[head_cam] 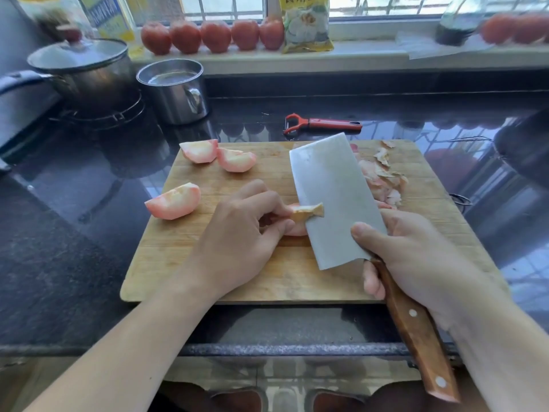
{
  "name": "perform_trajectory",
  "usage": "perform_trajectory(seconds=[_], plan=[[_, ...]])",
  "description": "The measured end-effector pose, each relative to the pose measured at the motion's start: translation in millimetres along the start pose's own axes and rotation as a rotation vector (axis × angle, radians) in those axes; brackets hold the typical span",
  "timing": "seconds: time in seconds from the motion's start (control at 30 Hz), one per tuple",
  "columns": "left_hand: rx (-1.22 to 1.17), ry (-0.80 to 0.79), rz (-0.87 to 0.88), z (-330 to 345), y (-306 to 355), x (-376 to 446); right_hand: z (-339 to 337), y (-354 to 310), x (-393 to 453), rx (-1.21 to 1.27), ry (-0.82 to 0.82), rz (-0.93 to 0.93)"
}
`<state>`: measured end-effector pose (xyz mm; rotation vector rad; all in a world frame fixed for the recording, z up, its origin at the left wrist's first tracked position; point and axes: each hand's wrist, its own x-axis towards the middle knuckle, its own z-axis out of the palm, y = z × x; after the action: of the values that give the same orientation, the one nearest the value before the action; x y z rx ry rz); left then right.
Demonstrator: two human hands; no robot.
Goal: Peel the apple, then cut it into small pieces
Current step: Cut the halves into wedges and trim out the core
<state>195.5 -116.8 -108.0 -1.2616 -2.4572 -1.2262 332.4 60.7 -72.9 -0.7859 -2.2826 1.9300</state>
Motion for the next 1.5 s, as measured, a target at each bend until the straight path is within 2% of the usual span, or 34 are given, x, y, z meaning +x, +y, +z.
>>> perform_trajectory(seconds=[0.43, 1.07, 1.27, 1.37, 1.43, 1.5], plan=[[-0.072, 0.017, -0.027, 0.0, -5.2, 2.1, -13.7, -5.9, -2.0, -0.153, -0.04, -0.081], [-0.058, 0.038, -0.018, 2.3, -5.2, 3.5, -2.9, -14.7, 5.7, -0.181, -0.022, 0.013], [0.071, 0.033, -0.077, 1.1, 10.4, 2.8, -18.5, -19.4, 1.5, -0.097, 0.037, 0.045], [0.103, -0.051, -0.206, 0.3, 23.9, 1.8, -33.6, -17.7, -1.3, -0.095, 0.117, 0.018], [0.082, -0.053, -0.308, -10.1, 24.8, 5.7, -39.7, -16.3, -3.9, -0.098, 0.128, 0.012], [0.13, -0.061, -0.277, -26.5, 15.5, 15.0, -42.3, -14.5, -7.6, -0.086, 0.124, 0.002]])
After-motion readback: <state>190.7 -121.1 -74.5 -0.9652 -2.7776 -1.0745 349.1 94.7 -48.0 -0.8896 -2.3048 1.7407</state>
